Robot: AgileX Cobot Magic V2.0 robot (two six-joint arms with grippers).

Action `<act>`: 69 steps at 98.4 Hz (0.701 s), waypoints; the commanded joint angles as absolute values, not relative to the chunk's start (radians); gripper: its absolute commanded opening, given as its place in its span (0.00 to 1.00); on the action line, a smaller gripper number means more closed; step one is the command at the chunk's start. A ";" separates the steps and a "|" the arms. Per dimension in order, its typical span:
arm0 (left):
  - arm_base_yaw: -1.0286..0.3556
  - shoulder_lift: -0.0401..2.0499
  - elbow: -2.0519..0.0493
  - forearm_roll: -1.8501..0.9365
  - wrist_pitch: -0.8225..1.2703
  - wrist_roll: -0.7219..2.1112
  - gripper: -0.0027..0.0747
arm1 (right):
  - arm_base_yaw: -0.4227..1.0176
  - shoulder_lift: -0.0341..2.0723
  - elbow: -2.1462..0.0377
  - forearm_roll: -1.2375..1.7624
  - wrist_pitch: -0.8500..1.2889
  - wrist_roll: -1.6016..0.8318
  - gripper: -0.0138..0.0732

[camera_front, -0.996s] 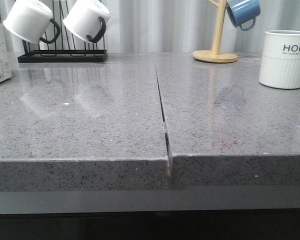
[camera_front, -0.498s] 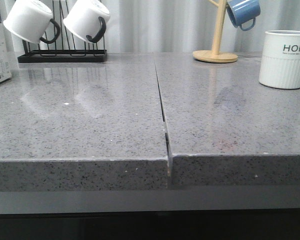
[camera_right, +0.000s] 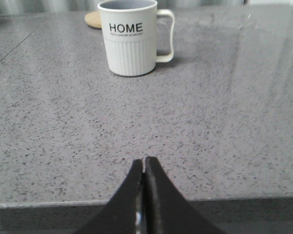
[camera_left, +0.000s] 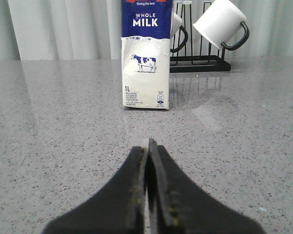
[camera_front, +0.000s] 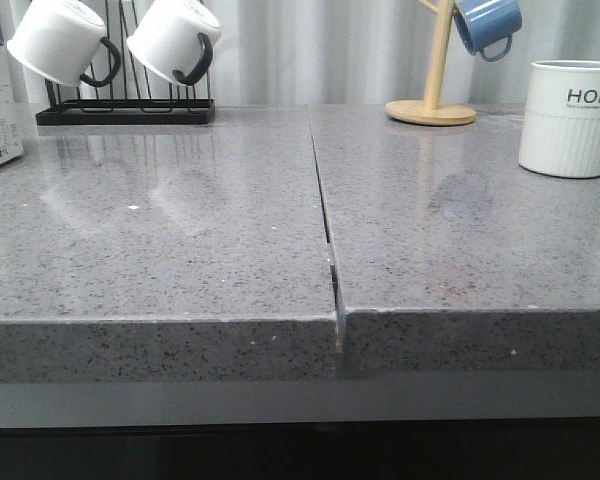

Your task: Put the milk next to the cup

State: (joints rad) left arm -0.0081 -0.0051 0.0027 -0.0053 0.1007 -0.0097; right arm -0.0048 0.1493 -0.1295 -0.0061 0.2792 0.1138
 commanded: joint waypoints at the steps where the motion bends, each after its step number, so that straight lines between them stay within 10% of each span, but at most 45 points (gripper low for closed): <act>1: -0.007 -0.037 0.043 -0.013 0.018 -0.011 0.01 | -0.007 0.266 -0.222 0.033 0.251 0.113 0.08; 22: -0.007 -0.037 0.043 -0.013 0.018 -0.011 0.01 | -0.007 0.491 -0.288 0.000 0.150 0.113 0.11; 53: -0.007 -0.037 0.043 -0.013 0.018 -0.011 0.01 | -0.007 0.754 -0.289 -0.020 -0.255 0.113 0.59; 69: -0.007 -0.037 0.043 -0.013 0.018 -0.011 0.01 | -0.018 0.882 -0.290 -0.020 -0.411 0.113 0.65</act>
